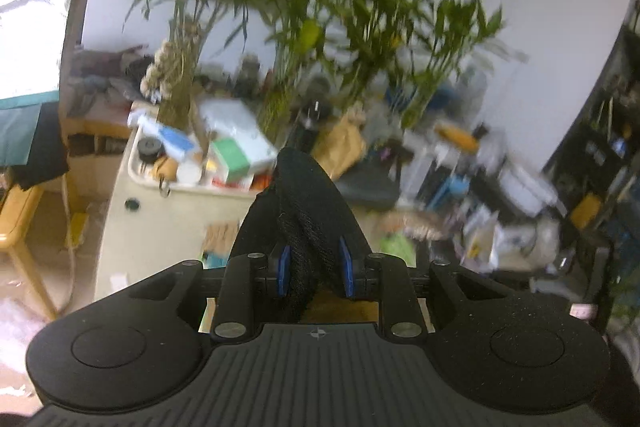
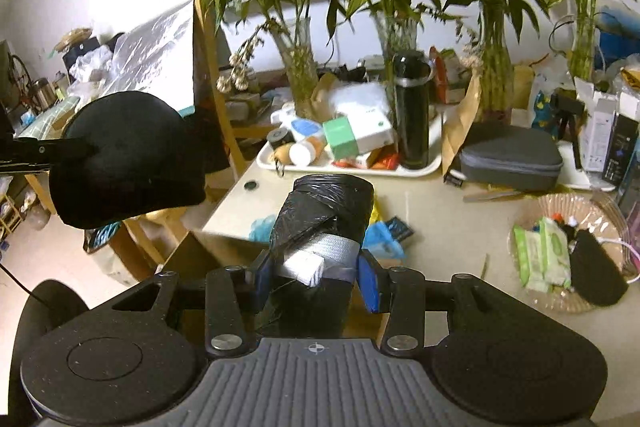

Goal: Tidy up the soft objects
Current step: 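Carry the bundle and foam pad over the cardboard box with both grippers, then open both grippers to drop the bundle and foam pad into the box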

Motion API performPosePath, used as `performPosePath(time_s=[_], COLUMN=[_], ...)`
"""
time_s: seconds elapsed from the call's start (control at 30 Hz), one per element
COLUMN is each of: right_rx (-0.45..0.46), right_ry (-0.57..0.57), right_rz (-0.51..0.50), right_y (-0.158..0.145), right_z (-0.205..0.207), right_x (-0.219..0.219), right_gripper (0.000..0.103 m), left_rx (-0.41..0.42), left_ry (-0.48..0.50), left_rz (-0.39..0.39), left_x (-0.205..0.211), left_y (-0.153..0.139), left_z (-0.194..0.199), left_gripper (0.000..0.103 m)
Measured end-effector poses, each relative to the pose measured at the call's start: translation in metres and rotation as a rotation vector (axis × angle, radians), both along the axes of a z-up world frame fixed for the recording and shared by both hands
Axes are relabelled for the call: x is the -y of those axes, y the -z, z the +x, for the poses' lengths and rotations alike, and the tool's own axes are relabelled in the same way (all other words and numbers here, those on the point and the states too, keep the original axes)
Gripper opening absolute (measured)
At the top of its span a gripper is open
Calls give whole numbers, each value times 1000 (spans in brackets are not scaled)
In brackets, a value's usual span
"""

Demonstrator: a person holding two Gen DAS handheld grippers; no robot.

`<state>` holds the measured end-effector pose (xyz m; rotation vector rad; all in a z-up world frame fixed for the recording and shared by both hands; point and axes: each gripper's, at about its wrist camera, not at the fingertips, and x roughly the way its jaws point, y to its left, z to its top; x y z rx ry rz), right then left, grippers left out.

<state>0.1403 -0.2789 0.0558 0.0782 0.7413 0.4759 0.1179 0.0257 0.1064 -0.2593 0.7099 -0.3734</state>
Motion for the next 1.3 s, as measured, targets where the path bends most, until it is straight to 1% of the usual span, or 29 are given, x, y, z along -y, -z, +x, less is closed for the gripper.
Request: performPosePath(time_s=[0.2, 0.37, 0.47, 0.53, 0.63, 0.73, 0.77, 0.8, 0.83, 0.87, 0.9, 0.97, 1.07, 1.13, 1.23, 1.3], right_rx=[-77, -168, -194, -212, -244, -272, -279, -281, -282, -278, -268, -245, -234, -219, -193, -179], right_ry=[-17, -13, -14, -10, -12, -19, -24, -28, -31, -35, -40, -38, -42, -34, -32, -27], right_rz=[-36, -55, -86, -97, -111, -127, -131, -132, -131, -124, -117, -113, -100, -89, -88, -87], right_y=[17, 35, 43, 47, 52, 58, 59, 60, 61, 61, 59, 55, 50, 47, 44, 43], right_z=[-5, 0, 2, 3, 6, 7, 8, 7, 7, 7, 7, 5, 4, 3, 3, 3], right_x=[-10, -20, -27, -30, -35, -39, -39, -40, -40, -40, -40, -40, -38, -37, -36, -35], right_gripper=[47, 47, 47, 47, 47, 48, 48, 50, 60, 67, 81, 93, 96, 101, 103, 103], left_rx=[-136, -255, -314, -357, -419, -470, -476, -474, -472, -465, -453, -437, -418, -391, -316, -266], left_ry=[28, 41, 57, 58, 56, 56, 56, 56, 53, 47, 43, 40, 42, 41, 47, 48], left_rz=[49, 46, 48, 65, 83, 80, 73, 66, 64, 61, 60, 58, 64, 92, 153, 177], left_x=[10, 15, 20, 24, 27, 26, 26, 25, 26, 24, 23, 23, 24, 26, 32, 34], left_y=[20, 39, 50, 58, 69, 79, 81, 83, 84, 85, 85, 83, 80, 78, 72, 69], left_z=[9, 20, 27, 31, 38, 43, 44, 44, 45, 44, 43, 42, 39, 36, 28, 24], left_gripper=[25, 25, 25, 26, 28, 36, 41, 49, 52, 57, 59, 59, 60, 60, 60, 60])
